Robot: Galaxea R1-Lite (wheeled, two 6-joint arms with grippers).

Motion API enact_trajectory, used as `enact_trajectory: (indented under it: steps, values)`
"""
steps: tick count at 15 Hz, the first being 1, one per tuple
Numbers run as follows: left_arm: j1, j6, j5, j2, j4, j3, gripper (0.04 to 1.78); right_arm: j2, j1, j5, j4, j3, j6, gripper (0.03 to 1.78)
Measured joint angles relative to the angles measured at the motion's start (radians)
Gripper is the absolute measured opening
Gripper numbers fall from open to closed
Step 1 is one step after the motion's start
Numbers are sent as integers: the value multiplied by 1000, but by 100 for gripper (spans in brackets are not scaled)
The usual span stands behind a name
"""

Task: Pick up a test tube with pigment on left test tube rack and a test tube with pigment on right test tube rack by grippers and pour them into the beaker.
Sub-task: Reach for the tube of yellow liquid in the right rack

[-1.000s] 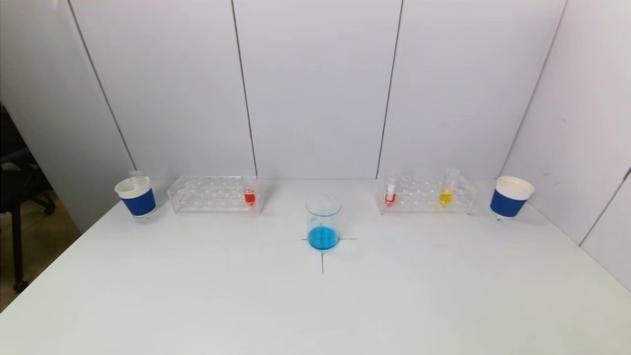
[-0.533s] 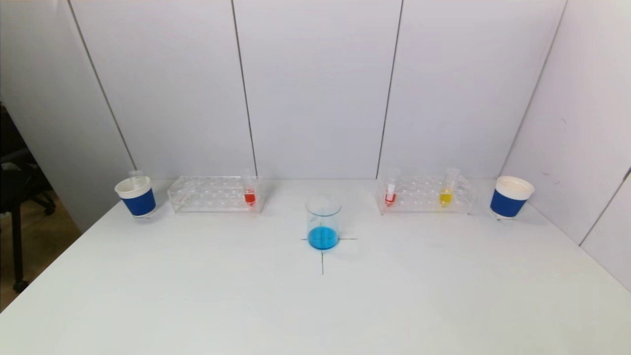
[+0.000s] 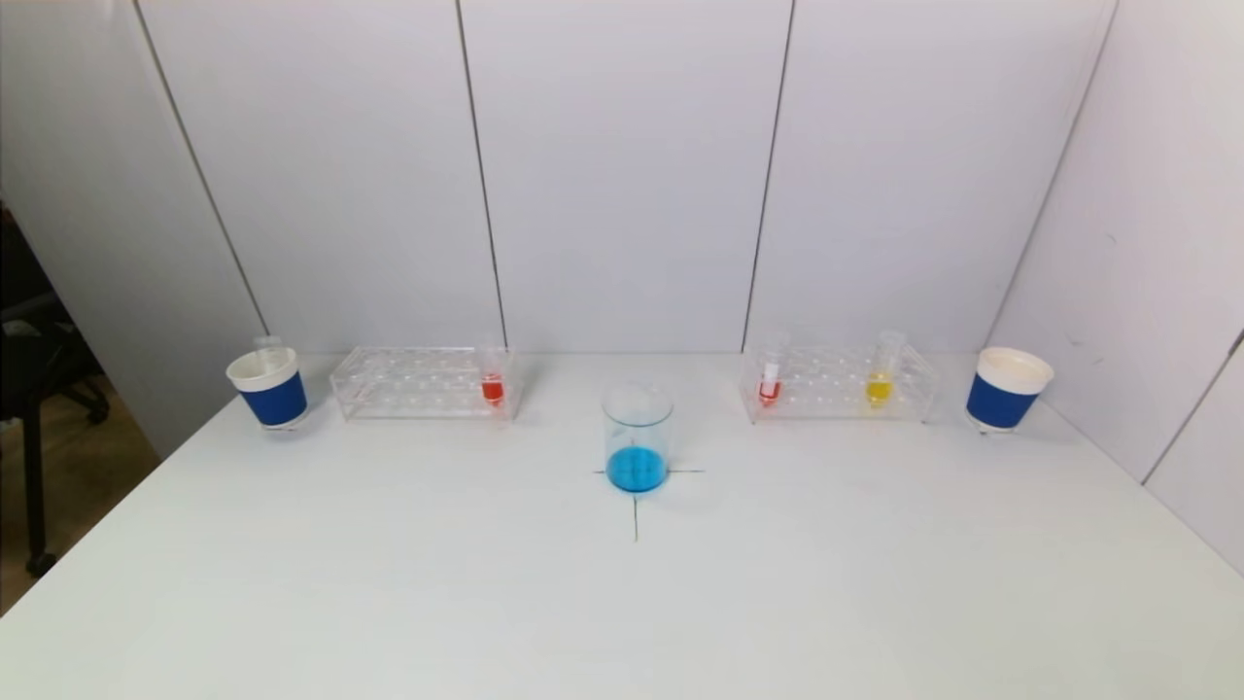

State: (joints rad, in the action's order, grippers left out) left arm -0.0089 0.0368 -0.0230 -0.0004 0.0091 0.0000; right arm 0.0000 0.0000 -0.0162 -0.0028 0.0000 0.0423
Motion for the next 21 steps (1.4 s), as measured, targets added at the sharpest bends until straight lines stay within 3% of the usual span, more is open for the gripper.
enact_trajectory:
  steps: [21]
  values:
    - [0, 0, 0, 0, 0, 0, 176, 0, 0, 3, -8, 0, -22, 171]
